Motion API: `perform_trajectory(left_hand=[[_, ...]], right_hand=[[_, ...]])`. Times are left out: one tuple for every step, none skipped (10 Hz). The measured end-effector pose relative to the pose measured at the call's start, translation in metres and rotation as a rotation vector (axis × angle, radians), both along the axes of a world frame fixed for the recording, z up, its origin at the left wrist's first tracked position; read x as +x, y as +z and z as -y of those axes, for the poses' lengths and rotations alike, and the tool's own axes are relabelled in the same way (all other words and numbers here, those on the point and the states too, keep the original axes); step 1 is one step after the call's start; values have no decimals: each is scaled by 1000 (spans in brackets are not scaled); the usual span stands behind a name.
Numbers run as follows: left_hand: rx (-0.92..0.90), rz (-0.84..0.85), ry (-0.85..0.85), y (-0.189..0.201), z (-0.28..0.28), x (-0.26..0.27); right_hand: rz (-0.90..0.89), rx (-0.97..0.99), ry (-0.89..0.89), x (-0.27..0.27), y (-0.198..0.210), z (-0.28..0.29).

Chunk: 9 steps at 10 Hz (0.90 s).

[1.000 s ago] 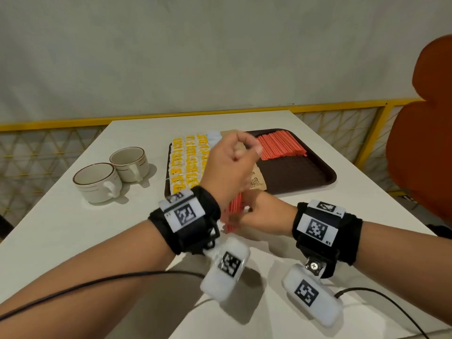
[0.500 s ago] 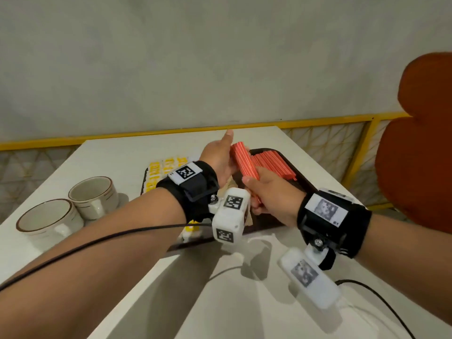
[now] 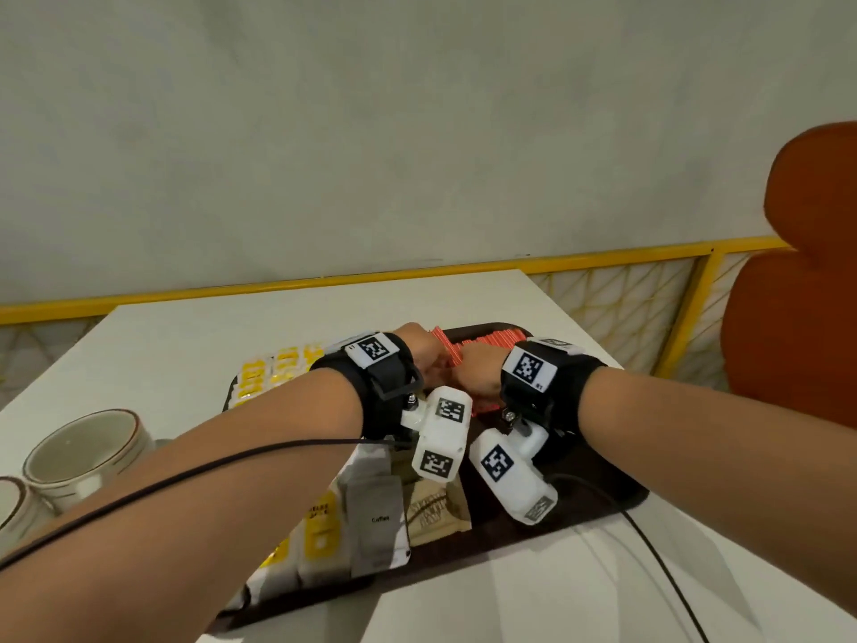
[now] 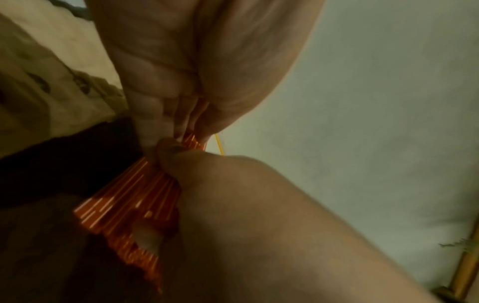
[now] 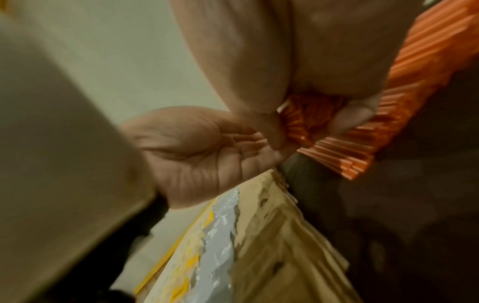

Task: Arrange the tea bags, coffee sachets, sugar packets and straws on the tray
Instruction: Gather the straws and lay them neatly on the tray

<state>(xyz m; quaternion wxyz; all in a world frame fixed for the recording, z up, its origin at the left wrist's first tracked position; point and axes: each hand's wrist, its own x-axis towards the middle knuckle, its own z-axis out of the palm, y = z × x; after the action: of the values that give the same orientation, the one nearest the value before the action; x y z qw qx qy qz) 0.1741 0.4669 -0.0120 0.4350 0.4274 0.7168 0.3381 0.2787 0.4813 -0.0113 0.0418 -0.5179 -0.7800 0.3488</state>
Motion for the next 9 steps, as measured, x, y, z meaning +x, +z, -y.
perform_trajectory(left_hand=[[-30, -146, -39, 5, -5, 2], [-44, -226, -88, 1, -13, 3], [-45, -406, -192, -1, -13, 6], [-71, -716, -375, 4, -9, 4], [-86, -806, -384, 3, -4, 3], [-49, -865, -391, 2, -4, 9], [-4, -838, -355, 6, -5, 16], [-27, -939, -396, 14, 0, 26], [-97, -922, -382, 14, -1, 31]], right_hand=[[79, 70, 21, -3, 1, -10], [161, 100, 44, -6, -2, -15], [241, 153, 36, -5, -9, -18], [244, 162, 36, -1, -11, -21], [237, 175, 54, 3, -11, -22], [255, 214, 65, 7, -11, -23], [234, 212, 88, 11, -7, -19], [223, 226, 111, 13, -6, -16], [239, 257, 96, 16, -5, -10]])
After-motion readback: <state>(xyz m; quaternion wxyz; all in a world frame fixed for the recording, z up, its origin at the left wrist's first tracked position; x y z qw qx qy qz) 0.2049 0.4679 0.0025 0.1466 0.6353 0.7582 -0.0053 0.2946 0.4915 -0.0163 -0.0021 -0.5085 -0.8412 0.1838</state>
